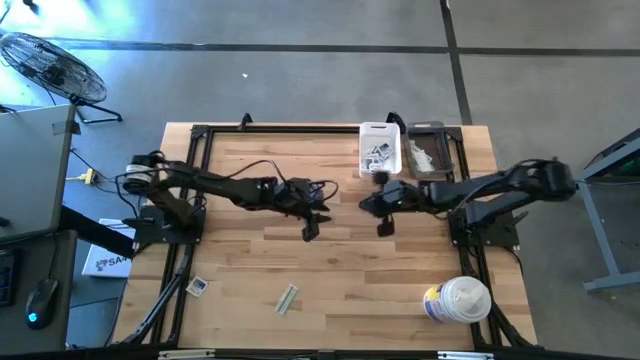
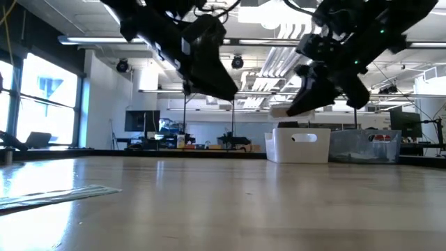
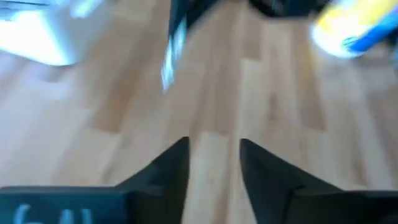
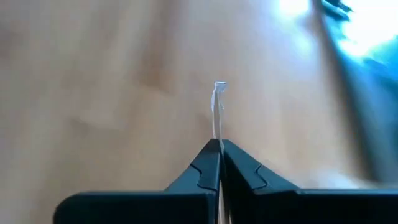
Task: Pick & Place First Aid Supplies
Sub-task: Put the bandage into the gray bin
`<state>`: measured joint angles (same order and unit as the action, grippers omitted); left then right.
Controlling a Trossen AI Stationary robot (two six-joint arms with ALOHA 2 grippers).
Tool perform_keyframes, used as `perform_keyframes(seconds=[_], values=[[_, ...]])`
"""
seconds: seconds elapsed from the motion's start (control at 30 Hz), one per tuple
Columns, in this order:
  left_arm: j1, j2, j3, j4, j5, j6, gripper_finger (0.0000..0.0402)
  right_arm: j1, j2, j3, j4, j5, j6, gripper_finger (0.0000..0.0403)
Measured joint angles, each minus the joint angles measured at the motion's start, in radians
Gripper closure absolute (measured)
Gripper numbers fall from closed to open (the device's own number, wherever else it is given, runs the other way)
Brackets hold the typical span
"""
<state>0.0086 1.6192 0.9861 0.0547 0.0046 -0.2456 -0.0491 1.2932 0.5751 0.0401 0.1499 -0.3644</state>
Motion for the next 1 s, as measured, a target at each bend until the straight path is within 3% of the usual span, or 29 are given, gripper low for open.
perform_keyframes(seconds=[0.2, 0.3, 0.43, 0.6, 0.77, 1.0], values=[[-0.002, -0.066, 0.004, -0.074, -0.158, 0.018, 0.0215, -0.104, -0.252, 0.0, -0.364, 0.567, 0.094, 0.0398], [-0.002, -0.065, 0.004, -0.066, -0.193, 0.042, 0.0211, -0.205, -0.353, 0.0, -0.473, 0.697, 0.242, 0.0401], [-0.002, -0.046, 0.005, -0.057, -0.197, 0.06, 0.0211, -0.383, -0.414, 0.0, -0.544, 0.56, 0.46, 0.0399], [-0.002, -0.048, 0.004, -0.054, -0.199, 0.062, 0.0211, -0.603, -0.381, 0.0, -0.587, 0.374, 0.523, 0.04], [-0.002, -0.047, 0.004, -0.042, -0.199, 0.061, 0.0211, -0.731, -0.273, 0.0, -0.597, 0.339, 0.545, 0.0399], [-0.002, -0.041, 0.004, -0.046, -0.199, 0.059, 0.0211, -0.758, -0.139, 0.0, -0.536, 0.365, 0.545, 0.0394]])
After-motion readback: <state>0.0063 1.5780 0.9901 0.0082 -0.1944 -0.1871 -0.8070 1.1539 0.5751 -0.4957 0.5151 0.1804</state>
